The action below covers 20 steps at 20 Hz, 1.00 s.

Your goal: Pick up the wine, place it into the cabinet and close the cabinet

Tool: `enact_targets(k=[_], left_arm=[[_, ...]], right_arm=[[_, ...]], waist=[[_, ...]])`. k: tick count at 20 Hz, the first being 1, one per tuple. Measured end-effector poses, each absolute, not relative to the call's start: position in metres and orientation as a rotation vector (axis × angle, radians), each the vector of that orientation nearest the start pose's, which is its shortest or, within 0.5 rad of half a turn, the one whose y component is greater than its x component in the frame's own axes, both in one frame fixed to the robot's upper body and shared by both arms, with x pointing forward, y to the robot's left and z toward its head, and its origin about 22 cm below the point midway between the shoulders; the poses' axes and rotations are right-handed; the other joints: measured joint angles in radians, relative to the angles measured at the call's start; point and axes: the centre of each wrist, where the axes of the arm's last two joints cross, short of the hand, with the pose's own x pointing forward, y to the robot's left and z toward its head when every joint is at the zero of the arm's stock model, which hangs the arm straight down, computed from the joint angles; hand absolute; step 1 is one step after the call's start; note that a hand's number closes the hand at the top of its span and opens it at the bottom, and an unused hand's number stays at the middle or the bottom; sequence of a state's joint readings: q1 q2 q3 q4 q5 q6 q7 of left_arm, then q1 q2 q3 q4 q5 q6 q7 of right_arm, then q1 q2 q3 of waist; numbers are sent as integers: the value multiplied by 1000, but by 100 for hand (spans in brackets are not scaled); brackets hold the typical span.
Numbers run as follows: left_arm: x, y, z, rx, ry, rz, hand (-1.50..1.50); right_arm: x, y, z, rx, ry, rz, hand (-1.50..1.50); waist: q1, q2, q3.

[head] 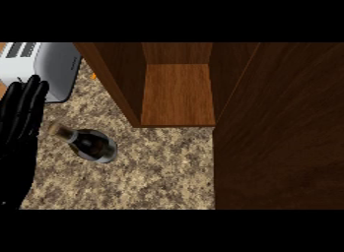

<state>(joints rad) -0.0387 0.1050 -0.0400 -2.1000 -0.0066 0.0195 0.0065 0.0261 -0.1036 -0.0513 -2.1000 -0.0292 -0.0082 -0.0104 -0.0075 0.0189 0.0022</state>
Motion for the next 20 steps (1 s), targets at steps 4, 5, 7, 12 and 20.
enact_targets(k=[4, 5, 7, 12, 20], left_arm=[[209, 230, 124, -94, -2121, -189, -150], [207, 231, 123, -145, -2119, -213, -150], [204, 226, 111, -284, -2076, -218, -150], [191, 218, 102, -548, -1934, -165, -150], [157, 219, 138, -659, -1867, -148, -150]], right_arm=[[196, -254, 117, -76, -2078, 62, -150], [193, -253, 116, -63, -2078, 72, -150], [187, -245, 116, 5, -2055, 104, -150], [171, -233, 126, 156, -1975, 198, -150], [145, -233, 156, 209, -1936, 244, -150]], waist=[[3, -13, -2], [3, -15, -2], [2, -17, -3], [4, -21, -3], [7, -21, -2]])
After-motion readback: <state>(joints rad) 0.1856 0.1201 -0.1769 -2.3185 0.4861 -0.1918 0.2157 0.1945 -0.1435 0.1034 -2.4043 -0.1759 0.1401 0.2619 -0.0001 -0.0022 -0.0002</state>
